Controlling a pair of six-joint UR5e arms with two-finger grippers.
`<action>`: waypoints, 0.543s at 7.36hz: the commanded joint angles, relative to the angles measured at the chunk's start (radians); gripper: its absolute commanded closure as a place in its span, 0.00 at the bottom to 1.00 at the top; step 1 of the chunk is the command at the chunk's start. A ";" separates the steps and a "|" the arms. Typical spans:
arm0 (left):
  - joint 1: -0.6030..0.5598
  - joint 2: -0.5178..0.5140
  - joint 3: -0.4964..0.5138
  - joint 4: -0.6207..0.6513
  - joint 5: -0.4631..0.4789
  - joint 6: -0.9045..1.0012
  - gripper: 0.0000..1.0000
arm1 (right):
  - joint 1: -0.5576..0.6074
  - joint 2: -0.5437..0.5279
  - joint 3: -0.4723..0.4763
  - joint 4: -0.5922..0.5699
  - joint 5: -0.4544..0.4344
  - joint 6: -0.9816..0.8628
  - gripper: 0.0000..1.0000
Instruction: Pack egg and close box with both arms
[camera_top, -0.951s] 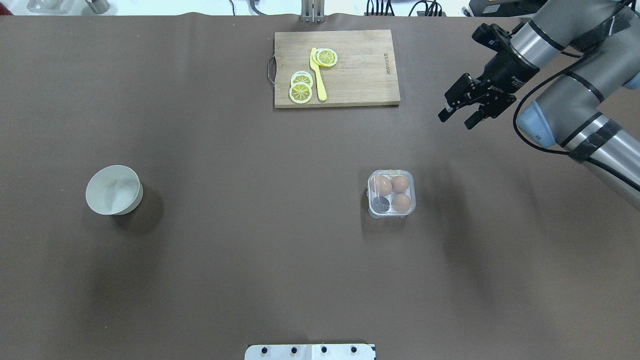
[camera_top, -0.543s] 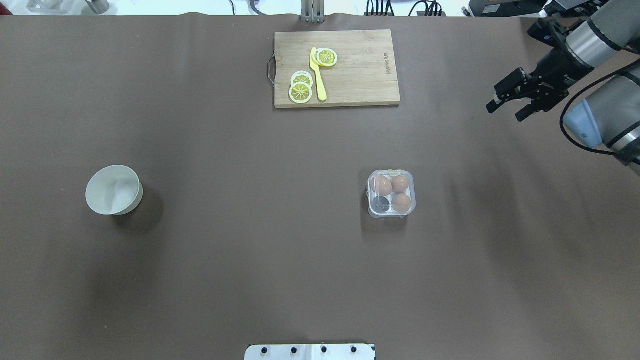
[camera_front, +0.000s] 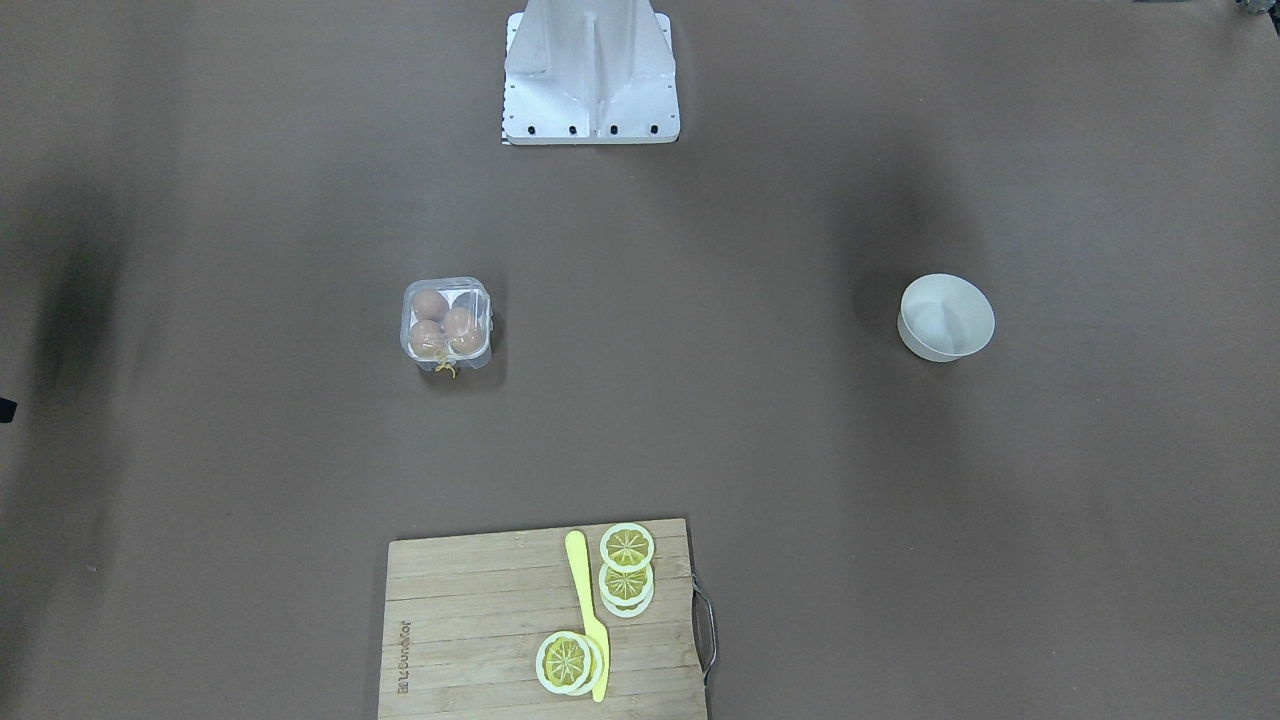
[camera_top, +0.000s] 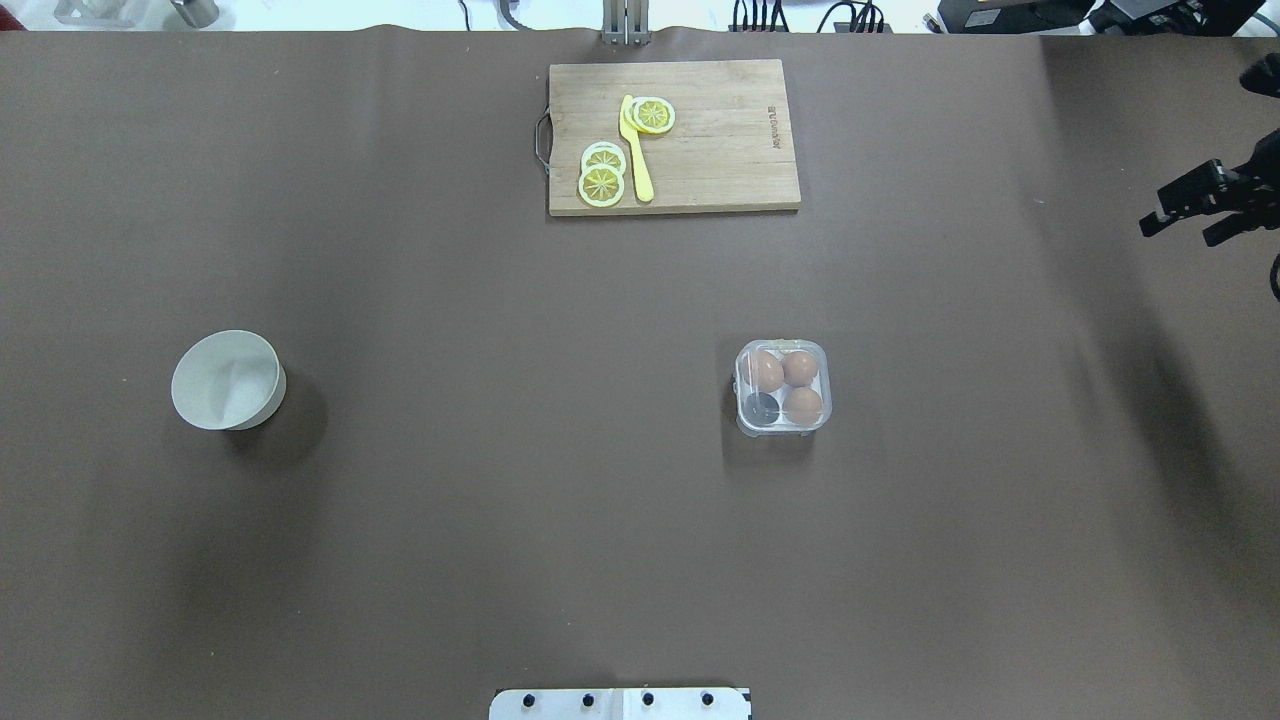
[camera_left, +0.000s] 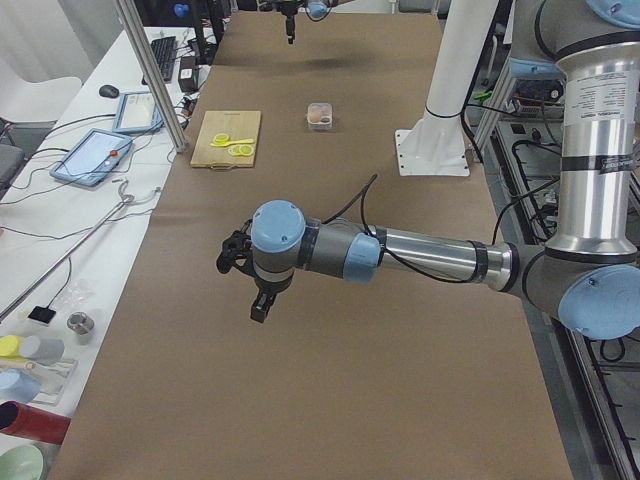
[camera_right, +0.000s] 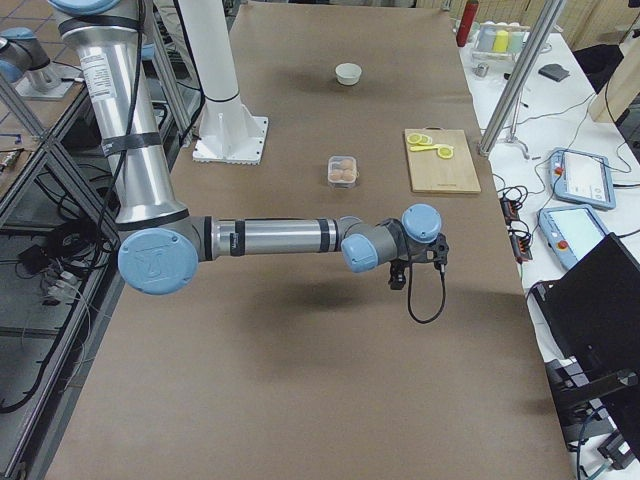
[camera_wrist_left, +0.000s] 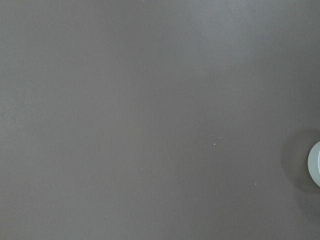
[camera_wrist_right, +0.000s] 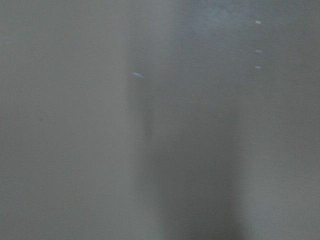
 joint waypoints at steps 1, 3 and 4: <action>0.002 0.003 0.002 0.000 0.000 0.000 0.03 | 0.063 -0.112 -0.017 0.001 -0.100 -0.175 0.00; 0.002 0.003 0.002 0.000 0.000 0.000 0.03 | 0.090 -0.155 -0.030 0.004 -0.188 -0.184 0.00; 0.002 0.004 0.002 0.000 0.000 0.000 0.03 | 0.130 -0.164 -0.030 0.004 -0.191 -0.190 0.00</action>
